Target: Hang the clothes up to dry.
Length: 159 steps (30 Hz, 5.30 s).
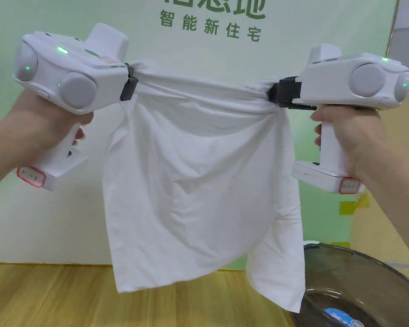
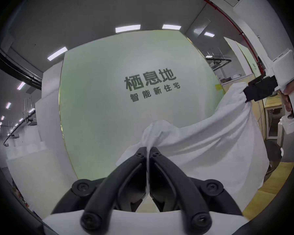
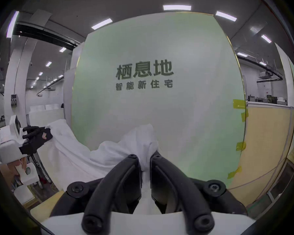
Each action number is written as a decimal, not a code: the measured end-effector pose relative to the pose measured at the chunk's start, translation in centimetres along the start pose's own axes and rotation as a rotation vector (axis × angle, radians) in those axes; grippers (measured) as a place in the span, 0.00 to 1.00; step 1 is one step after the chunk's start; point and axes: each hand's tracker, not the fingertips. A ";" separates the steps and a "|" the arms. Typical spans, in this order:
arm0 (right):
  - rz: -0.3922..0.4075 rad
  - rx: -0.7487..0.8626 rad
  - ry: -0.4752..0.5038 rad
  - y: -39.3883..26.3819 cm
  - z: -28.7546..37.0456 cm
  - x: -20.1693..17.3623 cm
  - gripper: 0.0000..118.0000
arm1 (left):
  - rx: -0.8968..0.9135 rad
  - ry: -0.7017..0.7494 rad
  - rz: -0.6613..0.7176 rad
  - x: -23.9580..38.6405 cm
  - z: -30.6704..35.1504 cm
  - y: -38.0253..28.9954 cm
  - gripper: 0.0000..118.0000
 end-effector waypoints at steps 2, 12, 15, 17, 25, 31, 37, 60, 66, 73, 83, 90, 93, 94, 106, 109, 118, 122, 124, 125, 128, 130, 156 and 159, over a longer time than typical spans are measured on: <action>-0.002 -0.006 -0.005 -1.3 -2.8 0.2 0.07 | -0.005 0.011 -0.017 -0.2 -2.3 -1.3 0.03; -0.019 -0.053 0.001 -9.1 -13.5 0.9 0.07 | -0.084 0.009 -0.006 -0.8 -10.2 -9.4 0.03; -0.040 -0.072 0.003 -11.4 -15.3 0.9 0.07 | -0.115 0.002 0.019 -1.0 -11.4 -11.8 0.03; -0.034 -0.091 -0.003 -12.9 -16.1 0.6 0.07 | -0.136 -0.002 0.021 -0.5 -11.8 -13.2 0.03; -0.039 -0.160 -0.013 -16.9 -16.0 0.0 0.07 | -0.198 -0.033 0.062 0.4 -10.6 -16.6 0.03; -0.097 -0.185 -0.004 -19.3 -10.8 -0.2 0.07 | -0.224 -0.100 0.158 0.9 -4.7 -17.2 0.03; -0.109 -0.205 0.037 -24.2 -2.3 -0.6 0.07 | -0.262 -0.184 0.218 2.8 5.5 -19.4 0.03; -0.087 -0.590 0.101 -44.6 24.4 -4.9 0.08 | -0.649 -0.416 0.466 12.5 34.9 -33.8 0.03; -0.079 -0.632 0.097 -46.5 26.0 -4.5 0.78 | -0.649 -0.418 0.465 12.1 35.6 -34.3 0.96; -0.096 -0.264 0.074 -38.9 26.1 -4.4 0.90 | -0.388 -0.358 0.618 8.6 32.2 -28.6 0.96; -0.021 -0.042 -0.062 -32.7 21.5 -5.9 0.01 | -0.277 -0.153 0.441 13.3 24.4 -23.0 0.02; -0.081 -0.037 -0.130 -34.5 20.9 -5.6 0.00 | -0.300 -0.129 0.420 15.4 23.2 -24.7 0.01; -0.082 -0.056 -0.091 -35.0 21.3 -5.3 0.00 | -0.347 -0.144 0.430 15.3 21.8 -25.2 0.01; -0.077 -0.058 -0.090 -35.1 21.6 -5.3 0.00 | -0.353 -0.144 0.426 15.3 21.0 -25.4 0.01; -0.091 -0.115 -0.080 -36.8 24.6 -4.2 0.00 | -0.901 -0.152 0.419 15.4 2.1 -32.0 0.96; -0.075 -0.133 -0.085 -37.1 24.6 -3.8 0.00 | -0.893 -0.139 0.419 15.7 -0.6 -34.4 0.90; -0.070 -0.173 -0.107 -37.5 22.3 -2.2 0.00 | -0.988 -0.159 0.262 19.1 -5.7 -37.4 0.89; -0.071 -0.181 -0.119 -37.8 20.9 -1.6 0.00 | -0.974 -0.185 0.325 18.7 -5.2 -38.2 0.49; -0.079 -0.181 -0.118 -38.0 20.1 -1.6 0.00 | -0.969 -0.194 0.295 19.2 -5.0 -38.2 0.41; -0.083 -0.182 -0.115 -37.9 19.6 -1.6 0.00 | -0.948 -0.236 0.290 19.2 -4.9 -38.0 0.26; -0.090 -0.188 -0.092 -37.9 17.9 -2.0 0.00 | -0.956 -0.215 0.292 19.7 -4.2 -37.8 0.03; -0.051 -0.209 -0.081 -37.7 16.4 -2.3 0.00 | -0.947 -0.207 0.273 19.8 -3.5 -37.8 0.03; -0.190 -0.998 -0.256 -42.9 -18.8 5.5 0.12 | -0.939 -0.179 0.363 14.5 1.0 -39.3 0.03; -0.192 -0.945 -0.215 -43.0 -17.7 6.0 0.02 | -0.923 -0.164 0.379 14.7 1.0 -39.5 0.03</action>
